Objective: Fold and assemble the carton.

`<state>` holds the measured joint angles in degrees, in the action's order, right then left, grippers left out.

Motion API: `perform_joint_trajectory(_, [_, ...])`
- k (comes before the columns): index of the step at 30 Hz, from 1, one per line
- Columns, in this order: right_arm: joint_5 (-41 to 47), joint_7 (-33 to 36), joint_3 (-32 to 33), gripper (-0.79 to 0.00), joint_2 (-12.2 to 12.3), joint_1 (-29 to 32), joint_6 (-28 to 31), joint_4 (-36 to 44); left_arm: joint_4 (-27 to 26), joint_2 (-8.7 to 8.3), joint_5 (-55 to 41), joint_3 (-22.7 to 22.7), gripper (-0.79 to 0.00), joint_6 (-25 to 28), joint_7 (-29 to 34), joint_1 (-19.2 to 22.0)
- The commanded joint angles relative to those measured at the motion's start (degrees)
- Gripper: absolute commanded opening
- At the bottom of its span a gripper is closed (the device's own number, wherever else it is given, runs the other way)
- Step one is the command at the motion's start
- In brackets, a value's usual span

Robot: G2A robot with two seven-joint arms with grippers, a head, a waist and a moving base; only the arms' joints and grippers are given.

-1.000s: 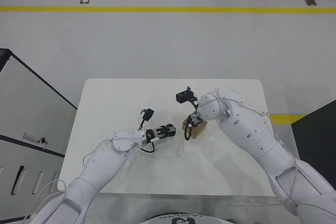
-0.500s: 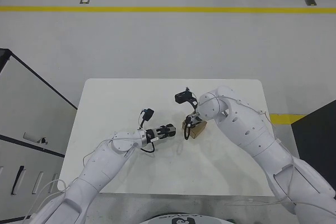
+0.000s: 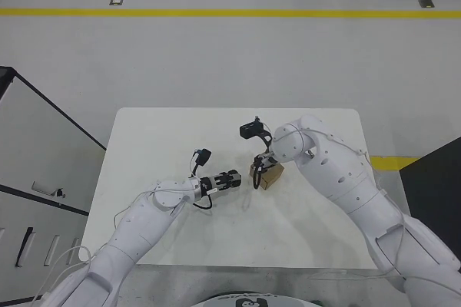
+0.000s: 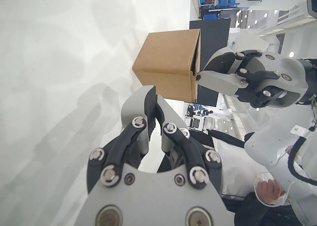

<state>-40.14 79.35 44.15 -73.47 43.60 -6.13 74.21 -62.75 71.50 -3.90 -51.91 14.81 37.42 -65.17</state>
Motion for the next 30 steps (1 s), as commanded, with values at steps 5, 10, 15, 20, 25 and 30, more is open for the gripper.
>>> perform_joint_trajectory(5, [0.1,0.1,-0.3,-0.785,-0.1,0.4,0.5,-1.0,0.0,0.00,0.0,0.0,-0.785,0.0,0.0,0.0])
perform_joint_trajectory(10, [0.5,-0.1,-0.2,-0.785,-0.2,0.1,0.5,-1.4,0.0,0.00,0.0,0.0,-0.785,0.0,0.0,0.0])
perform_joint_trajectory(15, [0.4,0.0,0.4,-0.785,-0.1,0.2,0.5,-0.9,0.0,0.00,0.0,0.0,-0.785,0.0,0.0,0.0])
perform_joint_trajectory(20, [0.1,0.6,1.0,-0.785,0.3,0.8,0.3,0.1,0.0,0.00,0.0,0.0,-0.785,0.0,0.0,0.0])
perform_joint_trajectory(25, [0.2,0.8,1.0,-0.785,0.3,1.4,0.5,-0.3,0.0,0.00,0.0,0.0,-0.785,0.0,0.0,0.0])
perform_joint_trajectory(30, [0.5,0.6,1.0,-0.785,0.2,1.4,0.5,-1.0,0.0,0.00,0.0,0.0,-0.785,0.0,0.0,0.0])
